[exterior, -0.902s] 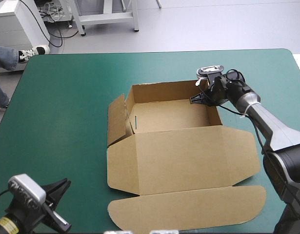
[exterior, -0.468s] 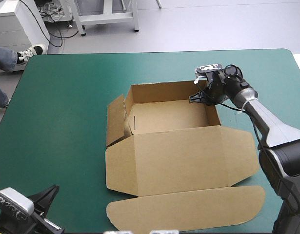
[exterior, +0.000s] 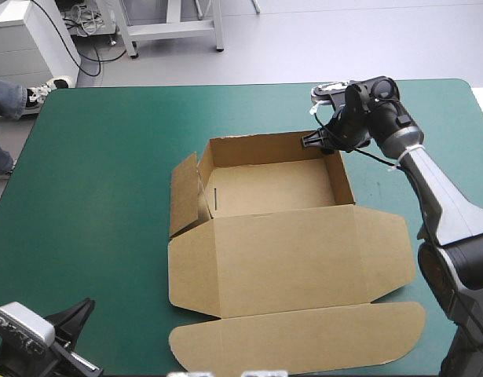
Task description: Fold the box
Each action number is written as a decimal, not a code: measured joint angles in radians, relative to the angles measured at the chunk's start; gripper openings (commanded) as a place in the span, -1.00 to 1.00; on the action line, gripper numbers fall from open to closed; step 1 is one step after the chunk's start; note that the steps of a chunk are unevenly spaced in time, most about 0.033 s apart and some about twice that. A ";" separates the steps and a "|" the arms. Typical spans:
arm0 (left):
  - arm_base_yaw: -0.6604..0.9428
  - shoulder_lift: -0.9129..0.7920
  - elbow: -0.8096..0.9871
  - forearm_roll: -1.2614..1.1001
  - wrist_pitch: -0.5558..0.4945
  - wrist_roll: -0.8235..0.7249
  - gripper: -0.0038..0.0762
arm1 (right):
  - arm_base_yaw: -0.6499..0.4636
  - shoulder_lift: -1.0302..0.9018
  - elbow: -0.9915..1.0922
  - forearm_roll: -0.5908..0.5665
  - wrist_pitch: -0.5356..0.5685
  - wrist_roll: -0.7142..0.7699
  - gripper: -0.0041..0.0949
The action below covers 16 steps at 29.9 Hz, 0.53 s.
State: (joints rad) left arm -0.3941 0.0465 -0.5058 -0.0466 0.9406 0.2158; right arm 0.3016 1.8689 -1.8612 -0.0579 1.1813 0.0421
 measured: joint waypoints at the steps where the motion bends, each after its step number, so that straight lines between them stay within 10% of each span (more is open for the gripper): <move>1: 0.000 0.000 0.000 0.000 0.000 0.000 -0.92 | 0.001 -0.014 -0.002 0.004 0.002 -0.001 0.10; 16: 0.000 0.000 0.000 0.000 0.000 -0.003 -0.92 | 0.003 -0.245 -0.011 0.014 0.028 -0.024 0.13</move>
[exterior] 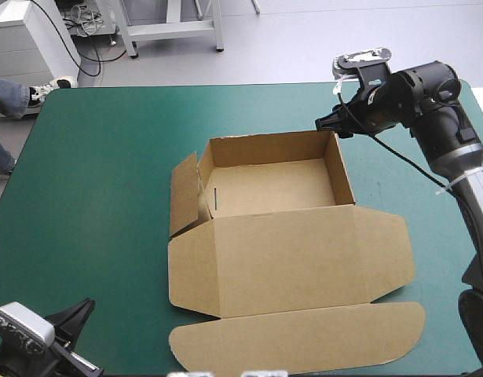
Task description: Fold the box
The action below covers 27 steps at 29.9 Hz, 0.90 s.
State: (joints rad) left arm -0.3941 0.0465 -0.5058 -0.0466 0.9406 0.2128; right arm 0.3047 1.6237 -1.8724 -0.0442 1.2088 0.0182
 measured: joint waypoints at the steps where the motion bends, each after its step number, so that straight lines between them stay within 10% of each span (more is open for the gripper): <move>1: 0.000 0.000 0.000 0.000 0.000 0.000 -0.92 | 0.000 0.000 0.002 0.000 0.000 0.000 0.13; 21: 0.000 0.000 0.000 -0.037 0.000 0.000 -0.92 | 0.000 0.272 0.221 -0.034 -0.048 0.018 0.07; 27: 0.000 0.000 0.000 -0.037 0.000 0.000 -0.92 | 0.000 0.304 0.221 -0.034 -0.052 0.034 -0.90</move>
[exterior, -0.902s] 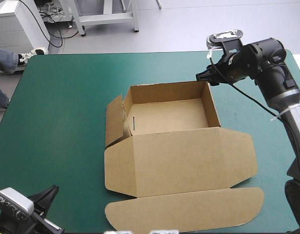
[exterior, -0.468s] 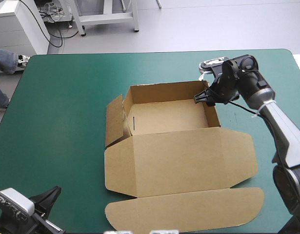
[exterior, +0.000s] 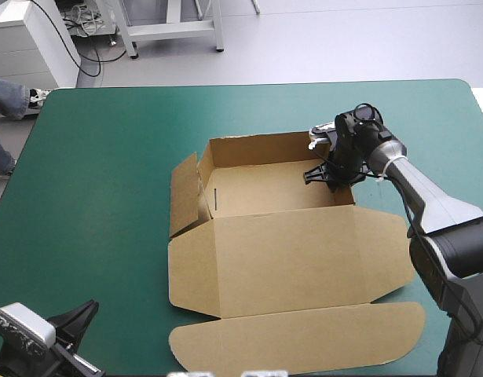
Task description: Fold the box
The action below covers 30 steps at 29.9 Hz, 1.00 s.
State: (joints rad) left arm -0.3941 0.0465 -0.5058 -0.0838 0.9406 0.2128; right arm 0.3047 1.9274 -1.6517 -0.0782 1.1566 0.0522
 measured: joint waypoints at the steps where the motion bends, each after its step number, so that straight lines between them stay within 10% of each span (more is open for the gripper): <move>1: 0.000 0.000 0.000 0.000 0.000 0.000 -0.92 | 0.000 0.000 0.000 0.000 0.000 0.000 -0.95; 24: 0.000 0.000 0.000 -0.006 0.000 0.000 -0.90 | 0.000 -0.302 0.000 -0.041 0.038 0.011 -0.96; 30: 0.000 0.000 0.000 -0.055 0.000 0.024 -0.40 | 0.000 -0.455 0.000 -0.048 0.053 0.013 -0.96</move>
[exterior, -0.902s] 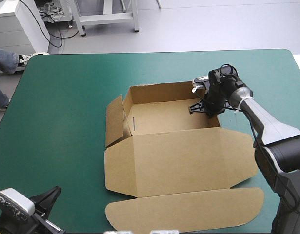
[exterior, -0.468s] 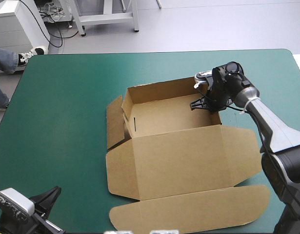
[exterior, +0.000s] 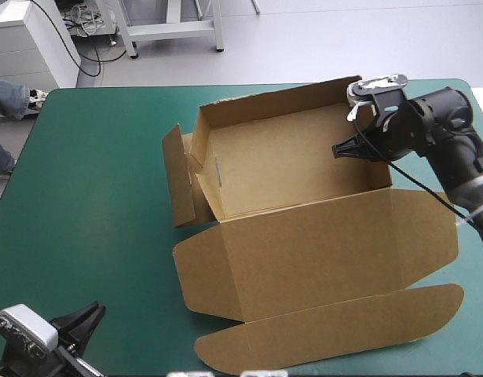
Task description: Fold the box
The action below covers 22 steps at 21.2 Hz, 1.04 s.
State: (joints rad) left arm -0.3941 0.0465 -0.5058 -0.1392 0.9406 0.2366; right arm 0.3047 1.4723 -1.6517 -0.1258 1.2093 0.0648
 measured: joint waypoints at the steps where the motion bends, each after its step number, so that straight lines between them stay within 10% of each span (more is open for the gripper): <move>1: 0.000 0.000 0.000 -0.012 0.000 0.009 -0.26 | 0.000 -0.023 0.000 0.000 0.002 -0.001 -0.96; 5: 0.000 0.000 0.000 -0.042 -0.020 0.022 0.35 | 0.000 -0.110 0.000 0.000 0.010 -0.001 -0.96; 15: 0.000 0.011 0.000 -0.147 -0.054 -0.016 0.33 | 0.000 -0.163 0.000 0.000 0.019 -0.001 -0.96; 22: 0.000 0.319 -0.045 0.047 -0.198 -0.189 0.33 | 0.000 -0.164 0.000 0.000 0.019 -0.010 -0.96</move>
State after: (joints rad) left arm -0.3941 0.3653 -0.5506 -0.0923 0.7431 0.0475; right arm 0.3047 1.3087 -1.6517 -0.1258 1.2283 0.0552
